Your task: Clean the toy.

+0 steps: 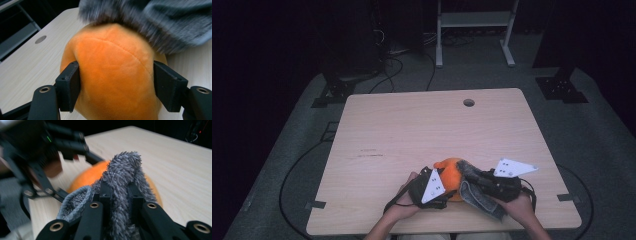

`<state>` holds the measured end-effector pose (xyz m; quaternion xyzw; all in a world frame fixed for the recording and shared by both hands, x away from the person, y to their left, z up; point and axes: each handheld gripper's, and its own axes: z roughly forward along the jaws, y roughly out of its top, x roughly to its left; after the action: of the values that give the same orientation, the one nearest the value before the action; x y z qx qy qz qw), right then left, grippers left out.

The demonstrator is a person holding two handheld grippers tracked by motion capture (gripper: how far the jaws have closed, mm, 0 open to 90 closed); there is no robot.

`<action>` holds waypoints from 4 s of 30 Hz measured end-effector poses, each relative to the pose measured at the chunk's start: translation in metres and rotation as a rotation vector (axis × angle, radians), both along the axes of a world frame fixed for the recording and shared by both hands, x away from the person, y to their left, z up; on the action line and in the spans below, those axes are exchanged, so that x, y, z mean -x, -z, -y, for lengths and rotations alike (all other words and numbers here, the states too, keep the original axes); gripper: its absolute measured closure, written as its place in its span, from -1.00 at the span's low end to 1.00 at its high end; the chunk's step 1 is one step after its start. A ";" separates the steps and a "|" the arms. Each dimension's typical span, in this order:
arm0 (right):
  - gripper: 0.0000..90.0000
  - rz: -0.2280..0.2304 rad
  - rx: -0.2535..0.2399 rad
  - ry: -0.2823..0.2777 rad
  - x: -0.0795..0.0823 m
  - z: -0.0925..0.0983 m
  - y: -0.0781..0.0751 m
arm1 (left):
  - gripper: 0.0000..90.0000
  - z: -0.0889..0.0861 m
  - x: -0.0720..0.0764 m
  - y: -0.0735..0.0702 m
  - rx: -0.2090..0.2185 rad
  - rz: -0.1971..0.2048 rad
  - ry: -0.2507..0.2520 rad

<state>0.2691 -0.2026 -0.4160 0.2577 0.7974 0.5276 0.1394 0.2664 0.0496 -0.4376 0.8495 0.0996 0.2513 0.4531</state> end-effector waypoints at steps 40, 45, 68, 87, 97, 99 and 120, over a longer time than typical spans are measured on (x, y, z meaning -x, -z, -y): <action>0.73 0.028 0.062 -0.027 0.004 -0.012 0.001 | -0.43 -0.007 -0.009 -0.002 0.101 -0.119 0.006; 0.73 -0.012 0.058 0.039 0.000 -0.001 0.006 | -0.47 -0.015 -0.013 -0.003 0.104 -0.157 0.011; 0.73 -0.196 0.043 0.136 -0.022 0.025 0.030 | -0.41 -0.032 -0.022 0.006 0.056 -0.236 -0.019; 0.73 -0.248 0.029 0.125 -0.027 0.031 0.034 | -0.42 -0.039 -0.024 0.007 0.049 -0.268 -0.009; 0.73 -0.146 -0.022 -0.025 -0.013 0.007 0.015 | -0.68 -0.032 -0.027 -0.007 0.072 -0.346 0.050; 0.73 -0.152 -0.013 -0.024 -0.013 0.011 0.015 | -0.82 -0.028 -0.033 -0.005 0.062 -0.341 -0.011; 0.73 -0.011 0.021 0.014 -0.006 -0.005 0.010 | -0.54 -0.021 -0.032 -0.006 0.210 -0.236 -0.119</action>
<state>0.2752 -0.1980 -0.4256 0.2645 0.8018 0.5170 0.1413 0.2984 0.0702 -0.4319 0.8137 0.2282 0.1642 0.5088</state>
